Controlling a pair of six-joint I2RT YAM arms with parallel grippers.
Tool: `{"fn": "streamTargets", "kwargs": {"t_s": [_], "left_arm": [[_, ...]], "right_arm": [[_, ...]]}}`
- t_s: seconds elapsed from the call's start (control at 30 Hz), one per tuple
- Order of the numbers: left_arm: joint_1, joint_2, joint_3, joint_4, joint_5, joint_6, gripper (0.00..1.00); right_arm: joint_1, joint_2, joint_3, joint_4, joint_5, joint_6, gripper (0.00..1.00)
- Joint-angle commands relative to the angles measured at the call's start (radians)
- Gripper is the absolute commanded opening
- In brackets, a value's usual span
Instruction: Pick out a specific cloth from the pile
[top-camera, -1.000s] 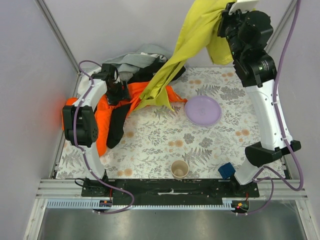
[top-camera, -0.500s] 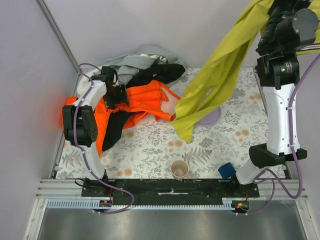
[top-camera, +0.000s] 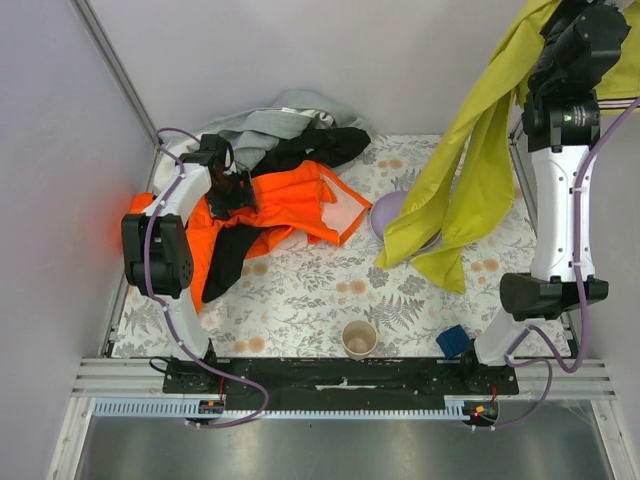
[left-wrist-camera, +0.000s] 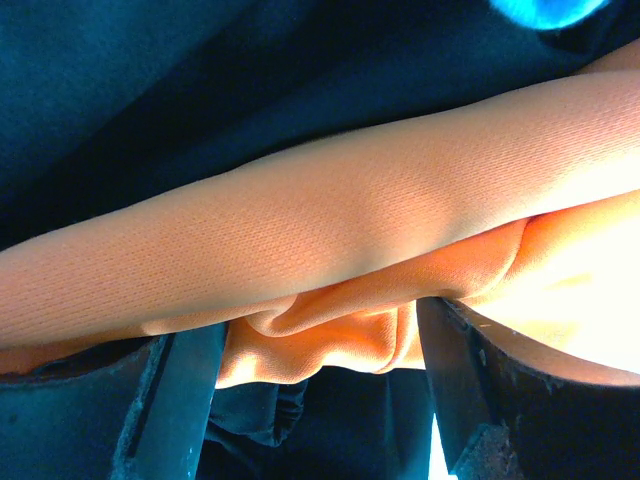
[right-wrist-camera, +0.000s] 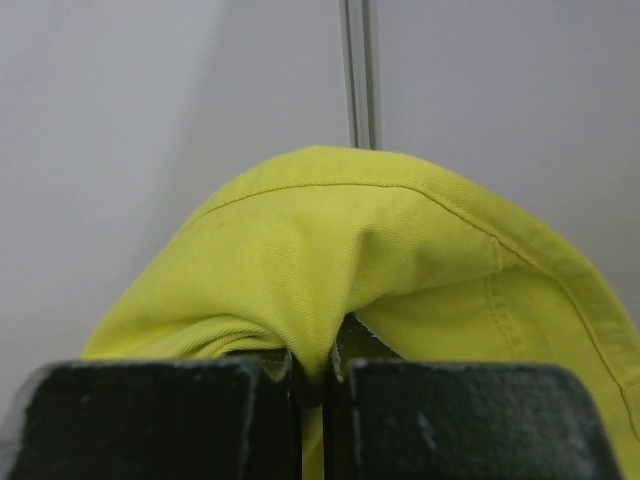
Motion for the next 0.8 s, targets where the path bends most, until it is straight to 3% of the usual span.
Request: {"fn": "streamTargets", "kwargs": {"t_s": [0.0,0.33,0.47,0.6,0.63,0.77], "left_arm": [[0.028,-0.044,-0.028,-0.037,-0.025,0.036,0.82],[0.026,-0.042,-0.036,-0.030,0.002,0.040,0.82],[0.025,-0.045,-0.040,-0.028,0.008,0.040,0.82],[0.026,-0.050,-0.049,-0.027,0.016,0.039,0.82],[0.026,-0.050,-0.052,-0.027,0.018,0.039,0.82],[0.025,-0.054,-0.060,-0.025,0.019,0.037,0.82]], "right_arm": [[-0.094,-0.062,-0.078,0.059,-0.128,0.205,0.00],[-0.225,0.096,-0.129,-0.228,-0.298,0.347,0.01],[-0.229,0.217,-0.086,-0.320,-0.285,0.344,0.34],[-0.228,0.326,-0.001,-0.421,-0.291,0.354,0.92],[-0.229,0.337,0.007,-0.438,-0.280,0.368,0.98],[-0.229,0.291,-0.054,-0.458,-0.263,0.402,0.98]]}}
